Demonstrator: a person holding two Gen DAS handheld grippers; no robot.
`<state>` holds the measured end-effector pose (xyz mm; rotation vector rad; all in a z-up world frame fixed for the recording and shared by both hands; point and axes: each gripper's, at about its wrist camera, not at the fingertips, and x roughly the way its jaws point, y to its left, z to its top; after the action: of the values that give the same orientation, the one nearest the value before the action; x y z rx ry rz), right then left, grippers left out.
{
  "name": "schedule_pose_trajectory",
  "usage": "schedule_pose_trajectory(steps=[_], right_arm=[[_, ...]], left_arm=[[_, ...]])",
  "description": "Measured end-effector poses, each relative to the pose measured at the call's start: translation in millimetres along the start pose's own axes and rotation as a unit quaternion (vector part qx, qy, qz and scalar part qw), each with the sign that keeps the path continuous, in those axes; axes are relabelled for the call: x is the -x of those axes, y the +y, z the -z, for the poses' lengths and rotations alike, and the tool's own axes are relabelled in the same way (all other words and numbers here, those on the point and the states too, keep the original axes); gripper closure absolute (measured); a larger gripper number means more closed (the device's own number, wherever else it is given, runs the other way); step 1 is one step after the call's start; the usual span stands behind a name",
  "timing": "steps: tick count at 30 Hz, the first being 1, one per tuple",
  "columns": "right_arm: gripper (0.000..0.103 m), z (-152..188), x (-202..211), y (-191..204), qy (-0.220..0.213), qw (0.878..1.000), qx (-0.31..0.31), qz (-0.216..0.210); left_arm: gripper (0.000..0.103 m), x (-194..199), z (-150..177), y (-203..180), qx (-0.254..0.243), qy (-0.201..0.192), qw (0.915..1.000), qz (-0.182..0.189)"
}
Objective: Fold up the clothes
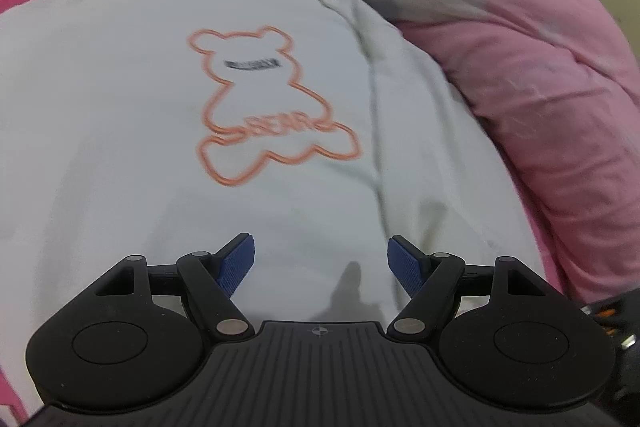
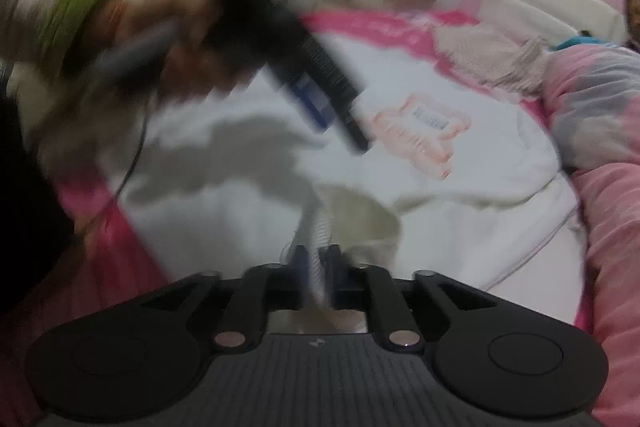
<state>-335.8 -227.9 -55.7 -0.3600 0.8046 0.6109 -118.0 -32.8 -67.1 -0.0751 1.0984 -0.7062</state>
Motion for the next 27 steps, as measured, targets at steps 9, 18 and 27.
schedule_pose_trajectory(steps=[9, 18, 27], right_arm=[[0.074, 26.6, 25.6, -12.6, 0.047, 0.988, -0.110, -0.099], [0.070, 60.5, 42.5, -110.9, -0.060, 0.881, -0.455, -0.113], [0.070, 62.2, 67.5, -139.2, -0.157, 0.826, -0.521, -0.149]], left_arm=[[0.029, -6.8, 22.8, -36.5, -0.079, 0.025, 0.9963, 0.025], [0.035, -21.1, 33.7, -60.6, -0.112, 0.043, 0.9925, 0.021], [0.038, -31.1, 38.2, -66.9, -0.136, 0.044, 0.9898, -0.001]])
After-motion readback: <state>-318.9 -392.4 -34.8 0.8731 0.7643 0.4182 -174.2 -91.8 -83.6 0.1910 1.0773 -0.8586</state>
